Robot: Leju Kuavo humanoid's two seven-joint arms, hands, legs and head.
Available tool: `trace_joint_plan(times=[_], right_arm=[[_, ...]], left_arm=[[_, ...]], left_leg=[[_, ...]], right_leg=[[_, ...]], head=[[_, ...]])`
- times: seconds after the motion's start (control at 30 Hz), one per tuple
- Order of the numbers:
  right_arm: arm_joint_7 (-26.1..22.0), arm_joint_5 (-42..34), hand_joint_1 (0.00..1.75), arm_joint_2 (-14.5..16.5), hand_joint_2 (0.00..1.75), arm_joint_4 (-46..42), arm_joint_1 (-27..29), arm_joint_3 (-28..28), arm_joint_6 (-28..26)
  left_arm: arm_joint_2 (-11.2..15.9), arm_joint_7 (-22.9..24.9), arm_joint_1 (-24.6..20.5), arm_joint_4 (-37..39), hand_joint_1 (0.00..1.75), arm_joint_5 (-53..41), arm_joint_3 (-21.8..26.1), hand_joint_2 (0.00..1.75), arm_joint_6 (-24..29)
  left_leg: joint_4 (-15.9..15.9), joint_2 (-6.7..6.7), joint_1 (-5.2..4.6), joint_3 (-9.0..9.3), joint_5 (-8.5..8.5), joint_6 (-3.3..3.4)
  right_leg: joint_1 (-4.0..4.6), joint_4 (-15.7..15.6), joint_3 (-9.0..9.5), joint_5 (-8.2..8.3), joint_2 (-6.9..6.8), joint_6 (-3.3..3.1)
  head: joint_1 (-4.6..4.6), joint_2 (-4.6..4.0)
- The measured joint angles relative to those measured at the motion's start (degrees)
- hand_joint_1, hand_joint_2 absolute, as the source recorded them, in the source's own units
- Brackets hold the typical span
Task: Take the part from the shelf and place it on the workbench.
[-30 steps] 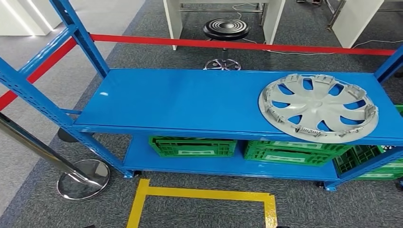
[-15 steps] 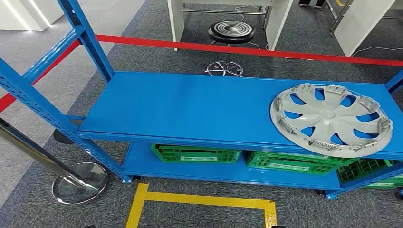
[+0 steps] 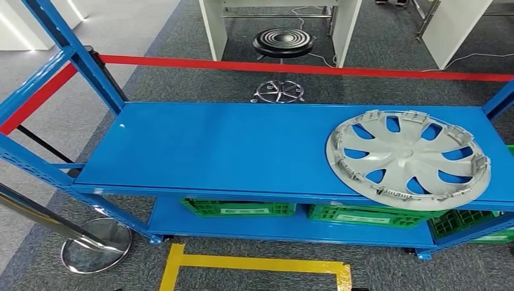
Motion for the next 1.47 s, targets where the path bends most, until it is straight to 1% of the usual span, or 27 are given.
trace_joint_plan(times=[0.03, 0.1, 0.13, 0.2, 0.23, 0.3, 0.37, 0.43, 0.47, 0.5, 0.53, 0.63, 0.7, 0.77, 0.83, 0.87, 0.93, 0.97, 1.0, 1.03, 1.07, 1.13, 1.2, 1.33, 1.4, 1.43, 1.47], right_arm=[[0.01, 0.02, 0.00, -0.01, 0.00, 0.00, 0.04, -0.01, 0.01], [0.01, 0.05, 0.00, 0.01, 0.00, 0.01, 0.03, -0.01, 0.02], [0.01, 0.07, 0.00, 0.02, 0.00, 0.01, -0.02, -0.01, 0.03], [0.02, 0.07, 0.00, 0.04, 0.00, 0.02, -0.10, -0.01, 0.08], [0.04, 0.07, 0.00, 0.04, 0.00, 0.02, -0.10, -0.01, 0.14], [0.13, 0.05, 0.00, 0.02, 0.00, 0.01, -0.09, -0.01, 0.26], [0.20, -0.04, 0.00, 0.00, 0.87, -0.01, -0.22, -0.01, 0.49], [0.26, -0.22, 0.00, -0.03, 1.75, 0.00, -0.32, -0.01, 0.80], [0.43, -0.30, 0.00, -0.05, 1.75, 0.00, -0.29, -0.02, 0.95], [0.81, -0.38, 0.00, -0.08, 1.75, 0.00, -0.20, -0.01, 1.04], [1.36, -0.54, 0.00, -0.17, 1.75, 0.00, -0.04, 0.10, 1.08], [2.96, -2.20, 0.00, -0.60, 1.75, 0.00, 0.79, 1.64, 1.09], [3.51, -4.26, 0.00, -0.88, 1.75, 0.00, 1.49, 3.49, 1.27], [3.91, -6.57, 0.00, -1.20, 1.75, -0.01, 2.21, 5.52, 1.57], [4.25, -8.94, 0.00, -1.59, 1.75, -0.15, 2.74, 7.83, 1.88], [4.42, -10.18, 0.00, -1.79, 1.75, -0.31, 2.85, 9.09, 2.03], [4.71, -12.58, 0.00, -2.26, 1.75, -0.86, 2.91, 11.61, 2.38], [4.87, -13.78, 0.00, -2.52, 1.75, -1.24, 2.91, 12.90, 2.57], [5.03, -14.84, 0.00, -2.75, 1.75, -1.63, 2.91, 14.06, 2.73], [5.20, -15.95, 0.00, -2.97, 1.75, -2.14, 2.90, 15.30, 2.87], [5.36, -17.02, 0.00, -3.14, 1.75, -2.66, 2.87, 16.49, 3.01], [5.65, -19.36, 0.00, -3.52, 1.75, -3.90, 2.77, 19.07, 3.34], [5.93, -21.72, 0.00, -4.00, 1.75, -5.04, 2.66, 21.74, 3.73], [6.64, -26.48, 0.00, -4.98, 0.00, -6.43, 3.13, 27.26, 4.37], [6.99, -28.91, 0.00, -5.47, 0.00, -6.68, 3.89, 30.06, 4.76], [7.16, -30.08, 0.00, -5.62, 0.44, -6.69, 4.42, 31.42, 4.95], [7.26, -30.68, 0.00, -5.71, 0.58, -6.70, 4.68, 32.13, 5.03]], left_arm=[[-0.08, 0.19, 0.03, 0.00, 0.00, -0.03, 0.00, 0.00, 0.17], [-0.17, 0.31, 0.05, 0.00, 0.00, -0.11, 0.01, 0.00, 0.35], [-0.17, 0.32, 0.02, 0.00, 0.00, -0.15, 0.04, 0.00, 0.39], [-0.19, 0.36, -0.02, 0.00, 0.00, -0.18, 0.10, 0.00, 0.43], [-0.20, 0.39, 0.02, 0.00, 0.00, -0.21, 0.13, 0.00, 0.50], [-0.32, 0.74, 0.09, 0.00, 0.00, -0.39, 0.14, 0.00, 0.65], [-0.50, 1.62, -0.08, 0.00, 0.00, -0.57, 0.15, 0.87, 0.72], [-0.61, 2.50, -0.25, 0.00, 0.00, -0.60, 0.16, 1.75, 0.54], [-0.62, 2.96, -0.27, 0.00, 0.00, -0.60, 0.17, 1.75, 0.37], [-0.61, 3.62, -0.27, 0.00, 0.00, -0.59, 0.18, 1.75, 0.03], [-0.56, 4.47, -0.26, -0.01, 0.00, -0.56, 0.15, 1.75, -0.42], [-0.31, 6.80, -0.30, -0.37, 0.00, -0.02, -0.52, 1.75, -2.18], [0.11, 7.75, -0.36, -0.83, 0.00, 0.71, -1.50, 0.87, -3.15], [0.68, 8.68, -0.33, -1.24, 0.00, 1.54, -2.68, 0.00, -4.14], [1.21, 9.57, -0.04, -1.52, 0.00, 2.38, -4.01, 0.00, -5.14], [1.48, 10.03, 0.20, -1.61, 0.00, 2.79, -4.72, 0.00, -5.65], [1.98, 10.92, 0.93, -1.66, 0.00, 3.66, -6.20, 0.00, -6.67], [2.22, 11.39, 1.41, -1.66, 0.00, 4.08, -6.96, 0.00, -7.18], [2.43, 11.78, 1.93, -1.65, 0.00, 4.48, -7.64, 0.00, -7.64], [2.64, 12.22, 2.55, -1.64, 0.00, 4.89, -8.38, 0.00, -8.10], [2.85, 12.61, 3.18, -1.64, 0.00, 5.25, -9.09, 0.00, -8.55], [3.27, 13.45, 4.32, -1.63, 0.00, 6.04, -10.65, 0.00, -9.51], [3.62, 14.30, 5.13, -1.62, 0.00, 6.85, -12.29, 0.00, -10.50], [4.59, 15.98, 6.51, -1.69, 0.00, 8.51, -15.71, 0.00, -12.46], [5.16, 16.81, 6.64, -2.07, 0.00, 9.31, -17.48, 0.00, -13.46], [5.42, 17.22, 6.59, -2.43, 0.00, 9.71, -18.36, 0.00, -13.99], [5.55, 17.43, 6.57, -2.63, 0.00, 9.90, -18.81, 0.00, -14.25]], left_leg=[[-1.69, 0.00, -0.03, 0.18, 1.78, 0.23], [-8.63, -0.01, -0.28, 2.30, 6.91, 1.14], [-11.50, -0.01, -0.50, 3.16, 7.95, 1.65], [-14.38, -0.07, -0.99, 3.98, 8.34, 2.41], [-14.81, -0.10, -1.12, 4.10, 8.13, 2.56], [-16.01, -0.09, -0.78, 4.98, 9.06, 2.68], [-16.88, -0.03, -0.39, 5.70, 9.31, 2.87], [-16.95, 0.00, -0.40, 5.85, 9.18, 3.13], [-16.92, 0.00, -0.41, 5.92, 9.04, 3.22], [-16.91, -0.01, -0.42, 6.06, 8.86, 3.26], [-16.88, -0.05, -0.42, 6.29, 8.65, 3.25], [-16.53, -0.20, -0.54, 7.08, 7.75, 2.76], [-16.16, -0.26, -0.79, 7.18, 7.31, 2.27], [-16.08, -0.27, -0.86, 7.26, 7.19, 1.94], [-14.92, -0.25, -0.77, 6.96, 6.11, 1.36], [-12.89, -0.24, -0.67, 6.16, 4.74, 1.00], [-5.67, -0.21, -0.35, 3.05, 0.98, 0.38], [-2.11, -0.20, -0.17, 1.46, -0.39, 0.20], [0.17, -0.20, -0.01, 0.44, -0.93, 0.09], [0.03, -0.20, 0.14, 0.52, -0.13, 0.03], [-2.37, -0.19, 0.29, 1.63, 1.63, 0.02], [-10.50, -0.18, 0.43, 5.39, 5.53, 0.06], [-15.24, -0.25, 0.32, 7.42, 6.78, 0.33], [-16.19, -0.22, 0.19, 7.52, 7.06, 1.73], [-16.53, -0.07, 0.28, 7.50, 7.36, 2.42], [-16.53, -0.04, 0.20, 7.43, 7.37, 2.60], [-16.52, -0.02, 0.15, 7.38, 7.37, 2.68]], right_leg=[[0.08, 0.00, 0.43, -0.28, 0.09, 0.01], [0.23, -0.05, 1.20, -0.87, 0.23, 0.05], [0.27, -0.07, 1.44, -1.13, 0.30, 0.18], [0.33, -0.13, 1.33, -1.61, 0.33, 0.75], [0.37, -0.27, 1.37, -1.82, 0.32, 1.13], [0.44, -0.17, 1.51, -2.57, 0.22, 1.81], [0.46, 3.24, 0.13, -4.87, 0.15, 2.37], [0.37, 10.58, -4.01, -8.15, 0.14, 2.84], [0.31, 13.75, -6.10, -8.92, 0.13, 3.02], [0.25, 15.34, -7.49, -8.61, 0.12, 3.16], [0.18, 14.63, -7.77, -7.05, 0.11, 3.25], [0.01, 4.20, -4.00, -0.06, -0.04, 3.05], [0.03, 0.53, -2.39, 1.54, -0.04, 2.52], [0.02, 0.29, -2.20, 1.58, 0.06, 1.99], [-0.20, 0.12, -2.02, 1.67, -0.01, 1.38], [-0.34, 0.03, -1.93, 1.69, -0.08, 1.05], [-0.41, 0.01, -1.86, 1.60, -0.17, 0.61], [-0.42, 0.01, -1.84, 1.58, -0.20, 0.56], [-0.43, 0.01, -1.80, 1.55, -0.20, 0.53], [-0.44, 0.01, -1.72, 1.53, -0.17, 0.55], [-0.48, 0.01, -1.60, 1.49, -0.14, 0.61], [-0.45, 0.05, -1.39, 1.34, -0.08, 0.98], [-0.30, 0.08, -1.44, 1.27, -0.09, 1.70], [-0.52, 0.45, -1.86, 0.85, -0.08, 3.12], [-0.56, 4.93, -4.05, -1.98, -0.07, 3.41], [-0.53, 8.76, -5.80, -3.94, -0.08, 3.48], [-0.52, 10.96, -6.80, -5.04, -0.07, 3.50]], head=[[0.00, 0.00], [0.06, 0.00], [0.09, 0.00], [0.02, 0.00], [-0.10, 0.00], [-0.15, 0.00], [-0.02, 0.00], [0.09, 0.00], [0.13, 0.00], [0.13, 0.00], [0.14, 0.00], [0.20, 0.00], [0.18, 0.00], [0.14, 0.00], [0.03, 0.00], [-0.07, 0.00], [-0.25, 0.00], [-0.24, 0.00], [-0.24, 0.00], [-0.25, 0.00], [-0.24, 0.00], [-0.26, 0.00], [-0.20, 0.00], [-0.10, 0.00], [0.09, 0.00], [0.16, 0.00], [0.19, 0.00]])
